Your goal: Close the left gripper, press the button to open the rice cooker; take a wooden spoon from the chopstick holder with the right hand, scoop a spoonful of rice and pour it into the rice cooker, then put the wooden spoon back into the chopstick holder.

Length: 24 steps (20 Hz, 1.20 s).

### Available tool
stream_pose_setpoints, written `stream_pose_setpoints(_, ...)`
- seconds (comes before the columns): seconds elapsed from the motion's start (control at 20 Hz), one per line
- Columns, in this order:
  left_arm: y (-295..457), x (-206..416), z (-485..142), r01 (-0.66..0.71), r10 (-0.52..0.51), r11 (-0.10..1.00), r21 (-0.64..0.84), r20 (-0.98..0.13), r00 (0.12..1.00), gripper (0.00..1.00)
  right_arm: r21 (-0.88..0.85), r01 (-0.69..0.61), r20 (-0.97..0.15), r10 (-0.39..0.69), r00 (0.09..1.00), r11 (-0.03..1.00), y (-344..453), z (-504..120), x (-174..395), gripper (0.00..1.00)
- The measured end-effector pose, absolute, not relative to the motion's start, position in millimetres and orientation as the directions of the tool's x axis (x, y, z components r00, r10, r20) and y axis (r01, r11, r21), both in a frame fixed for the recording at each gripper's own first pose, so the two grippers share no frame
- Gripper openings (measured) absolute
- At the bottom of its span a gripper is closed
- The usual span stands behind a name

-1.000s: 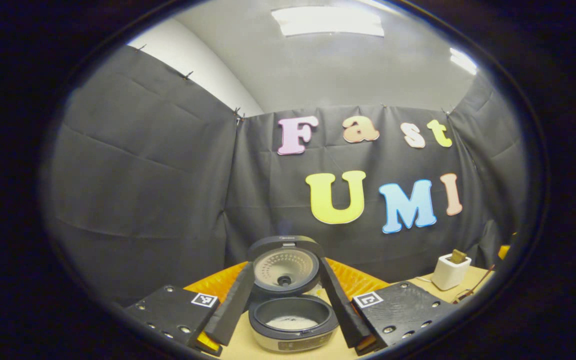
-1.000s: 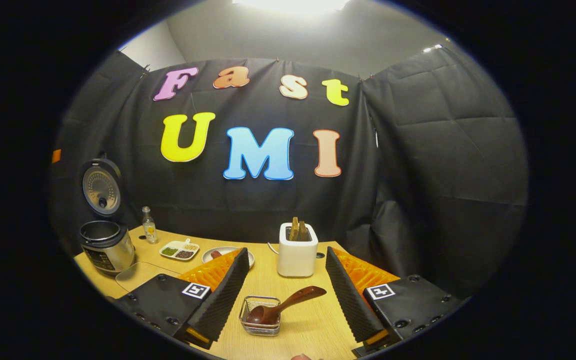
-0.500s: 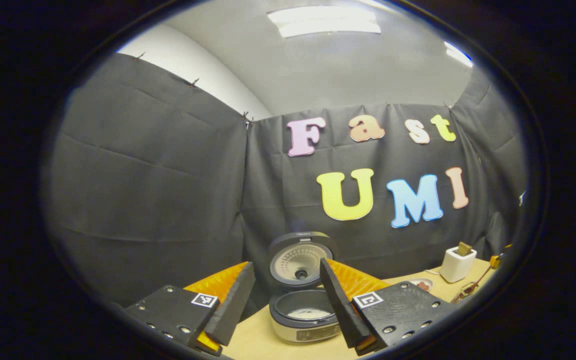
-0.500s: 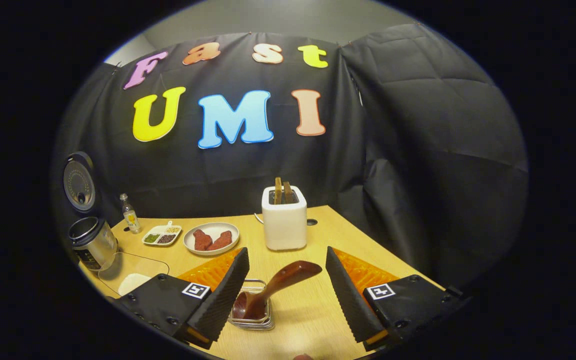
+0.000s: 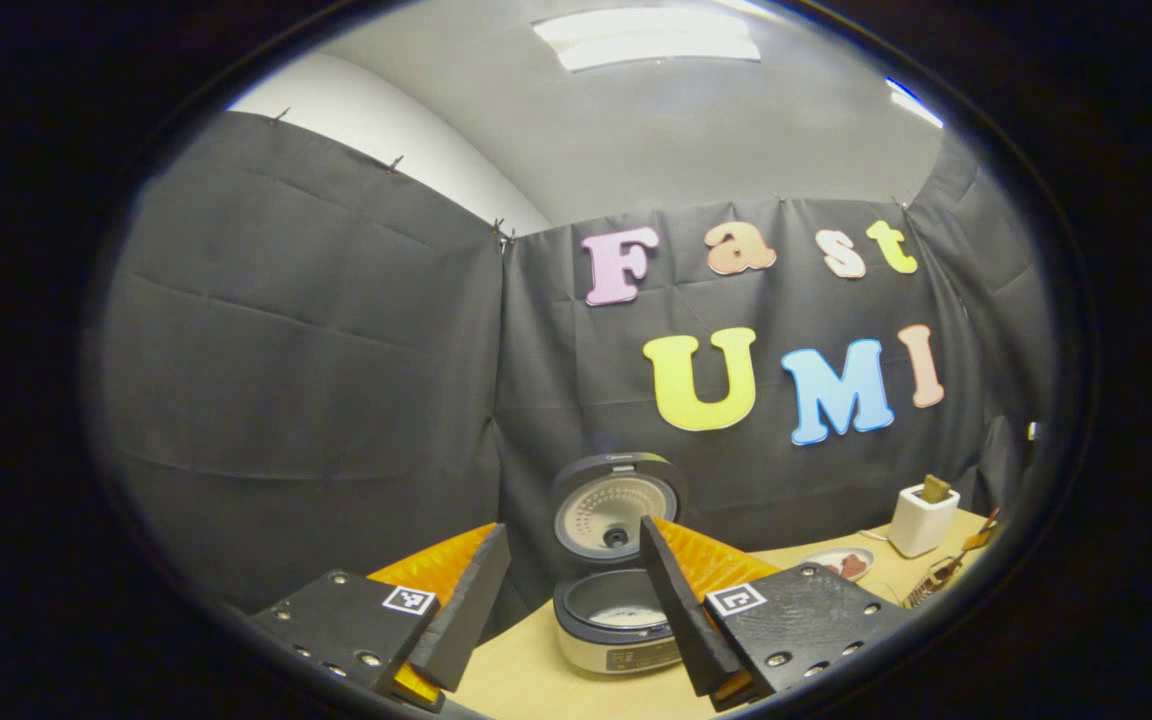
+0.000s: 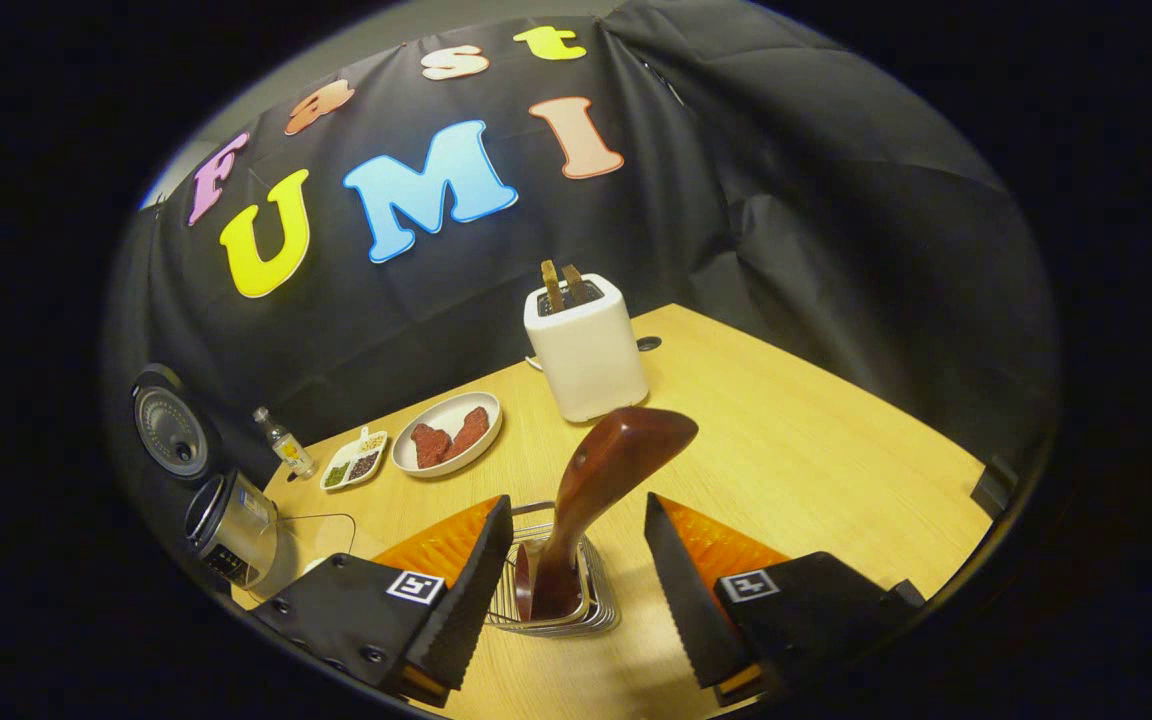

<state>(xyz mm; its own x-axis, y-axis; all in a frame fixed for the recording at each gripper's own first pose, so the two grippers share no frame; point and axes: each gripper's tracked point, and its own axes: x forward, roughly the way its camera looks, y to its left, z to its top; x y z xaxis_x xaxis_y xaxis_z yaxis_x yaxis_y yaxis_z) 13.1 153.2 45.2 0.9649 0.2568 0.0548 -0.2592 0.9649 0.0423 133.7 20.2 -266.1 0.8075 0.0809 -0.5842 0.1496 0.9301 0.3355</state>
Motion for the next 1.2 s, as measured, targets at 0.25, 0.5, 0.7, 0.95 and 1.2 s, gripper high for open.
stream_pose_setpoints(0.25, 161, 10, 45, -0.270, 0.267, 0.962, 0.044, 0.058, 0.962, 0.80, 0.366, 0.151, -0.612, 0.115, 0.783, 0.918, 25, -267, 131, 0.26)
stream_pose_setpoints(0.5, 165, 15, 43, -0.268, 0.266, 0.963, 0.038, 0.060, 0.962, 0.80, 0.251, 0.060, -0.578, 0.101, 0.810, 0.966, 38, -245, 140, 0.13)
stream_pose_setpoints(0.7, 165, 23, 41, -0.255, 0.253, 0.967, 0.026, 0.060, 0.966, 0.80, 0.159, -0.004, -0.506, 0.084, 0.858, 0.987, 43, -205, 148, 0.13)
stream_pose_setpoints(0.95, 170, 28, 31, -0.246, 0.245, 0.969, 0.009, 0.046, 0.968, 0.80, 0.133, -0.091, -0.435, 0.141, 0.889, 0.987, 77, -161, 153, 0.13)
stream_pose_setpoints(1.2, 182, 30, 21, -0.249, 0.249, 0.968, 0.000, 0.029, 0.968, 0.80, 0.171, -0.195, -0.398, 0.249, 0.883, 0.966, 137, -139, 148, 0.13)
